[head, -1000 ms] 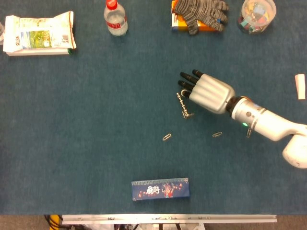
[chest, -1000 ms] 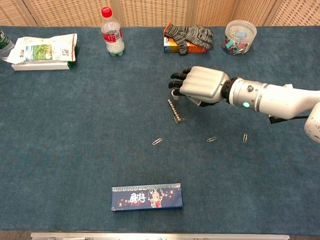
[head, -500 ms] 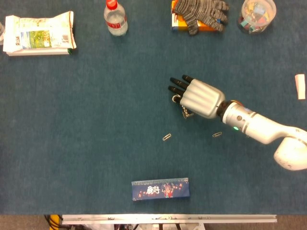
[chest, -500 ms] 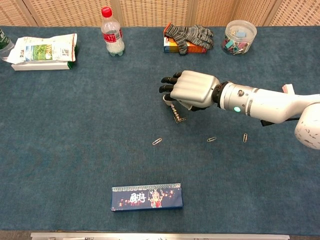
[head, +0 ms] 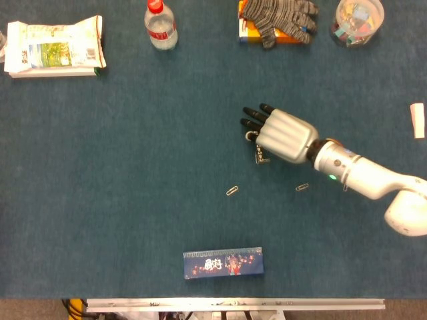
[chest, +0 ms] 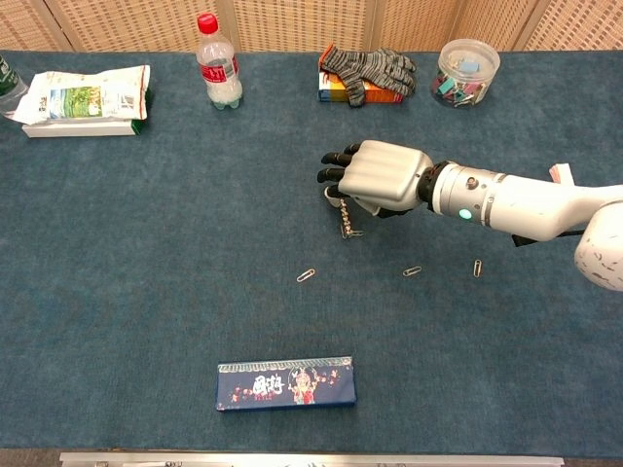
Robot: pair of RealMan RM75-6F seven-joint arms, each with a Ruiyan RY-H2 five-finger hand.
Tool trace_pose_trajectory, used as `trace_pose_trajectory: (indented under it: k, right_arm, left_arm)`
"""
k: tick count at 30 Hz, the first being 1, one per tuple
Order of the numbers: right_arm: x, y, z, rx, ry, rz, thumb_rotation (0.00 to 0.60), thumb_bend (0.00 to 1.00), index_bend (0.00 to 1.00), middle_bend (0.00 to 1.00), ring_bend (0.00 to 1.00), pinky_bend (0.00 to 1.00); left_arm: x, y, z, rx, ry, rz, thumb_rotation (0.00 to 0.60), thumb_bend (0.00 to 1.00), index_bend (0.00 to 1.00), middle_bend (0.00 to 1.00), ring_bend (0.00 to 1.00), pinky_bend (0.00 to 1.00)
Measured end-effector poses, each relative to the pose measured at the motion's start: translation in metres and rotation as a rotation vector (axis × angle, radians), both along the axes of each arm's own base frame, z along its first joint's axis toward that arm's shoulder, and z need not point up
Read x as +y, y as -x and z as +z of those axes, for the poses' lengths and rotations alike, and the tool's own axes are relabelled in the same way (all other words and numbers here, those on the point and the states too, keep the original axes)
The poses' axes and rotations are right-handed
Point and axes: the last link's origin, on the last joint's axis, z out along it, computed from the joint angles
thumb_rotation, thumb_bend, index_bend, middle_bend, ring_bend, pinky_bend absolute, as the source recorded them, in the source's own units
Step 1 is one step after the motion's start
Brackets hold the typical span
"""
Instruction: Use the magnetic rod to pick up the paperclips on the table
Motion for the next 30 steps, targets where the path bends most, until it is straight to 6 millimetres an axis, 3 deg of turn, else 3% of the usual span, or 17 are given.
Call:
trace_pose_trajectory:
  k: [6, 11, 30]
  right_arm:
    - [0.003, 0.014, 0.019, 0.022, 0.028, -0.021, 0.6, 0.84, 0.37, 0.15, 0.05, 0.2]
    - [0.008, 0.011, 0.025, 0.003, 0.038, -0.024, 0.6, 0.84, 0.37, 0.15, 0.05, 0.2]
    - [-0.001, -0.004, -0.003, -0.025, 0.015, -0.004, 0.6, 0.84, 0.37, 0.15, 0.05, 0.2]
  left_arm:
    - [0.0, -0.001, -0.002, 0.001, 0.005, -0.004, 0.6, 0.19, 0.49, 0.05, 0.0, 0.0]
    - [0.0, -0.002, -0.003, 0.006, 0.01, -0.004, 0.6, 0.19, 0.49, 0.05, 0.0, 0.0]
    - [0.0, -0.001, -0.004, -0.001, 0.02, -0.004, 0.6, 0.19, 0.49, 0.05, 0.0, 0.0]
